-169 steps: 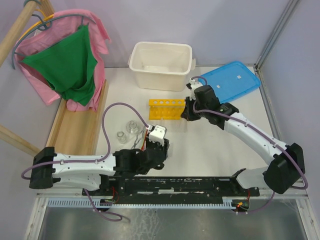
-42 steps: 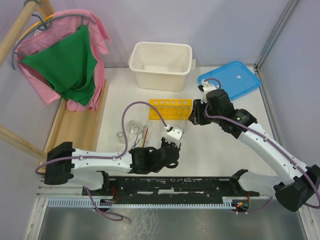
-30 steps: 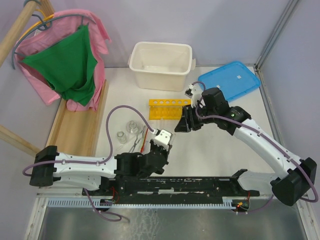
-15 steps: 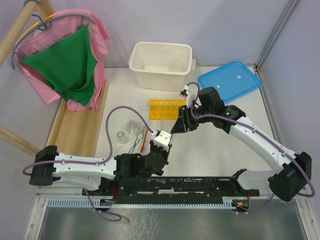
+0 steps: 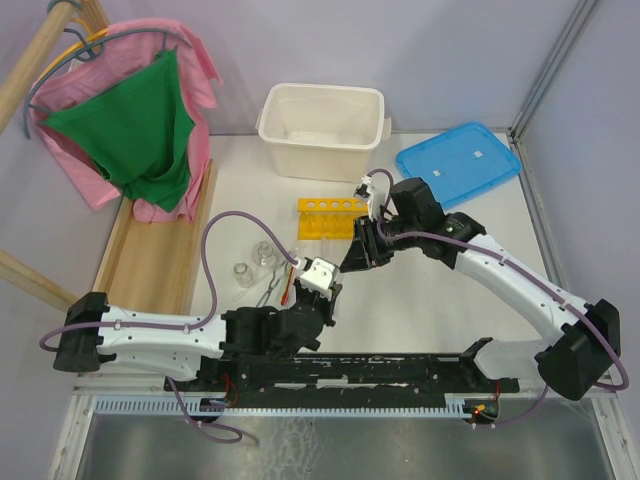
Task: Organize the chemistry lab equipment
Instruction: Pick up the test tube at the center of the board.
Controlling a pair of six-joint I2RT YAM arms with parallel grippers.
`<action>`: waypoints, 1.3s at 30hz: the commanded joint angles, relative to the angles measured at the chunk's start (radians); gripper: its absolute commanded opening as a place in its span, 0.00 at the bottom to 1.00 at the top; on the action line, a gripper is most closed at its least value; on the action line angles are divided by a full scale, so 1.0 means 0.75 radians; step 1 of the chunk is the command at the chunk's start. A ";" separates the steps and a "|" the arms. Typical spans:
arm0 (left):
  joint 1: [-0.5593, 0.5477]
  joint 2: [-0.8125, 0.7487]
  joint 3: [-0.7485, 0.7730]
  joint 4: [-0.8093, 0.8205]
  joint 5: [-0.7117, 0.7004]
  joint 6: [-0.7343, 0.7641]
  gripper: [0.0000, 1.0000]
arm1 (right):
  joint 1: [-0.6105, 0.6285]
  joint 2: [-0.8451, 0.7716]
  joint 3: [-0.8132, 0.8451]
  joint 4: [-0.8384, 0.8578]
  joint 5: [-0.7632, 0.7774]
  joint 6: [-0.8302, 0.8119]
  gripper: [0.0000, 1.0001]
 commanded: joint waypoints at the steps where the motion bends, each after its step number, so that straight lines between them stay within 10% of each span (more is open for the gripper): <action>1: -0.009 -0.007 0.004 0.073 -0.068 0.030 0.03 | 0.013 -0.003 -0.004 0.062 -0.032 -0.012 0.37; 11: -0.013 0.002 0.004 0.073 -0.057 0.018 0.03 | 0.017 -0.019 -0.014 0.109 -0.039 0.008 0.36; 19: -0.011 0.014 0.002 0.057 -0.058 -0.005 0.03 | 0.018 -0.026 -0.021 0.121 -0.034 0.013 0.07; 27: -0.011 0.033 0.027 -0.043 -0.077 -0.077 0.53 | 0.017 -0.027 0.008 0.049 0.171 -0.047 0.01; 39: 0.257 -0.039 -0.038 -0.257 0.187 -0.359 0.58 | 0.018 0.120 0.102 0.182 0.913 -0.210 0.01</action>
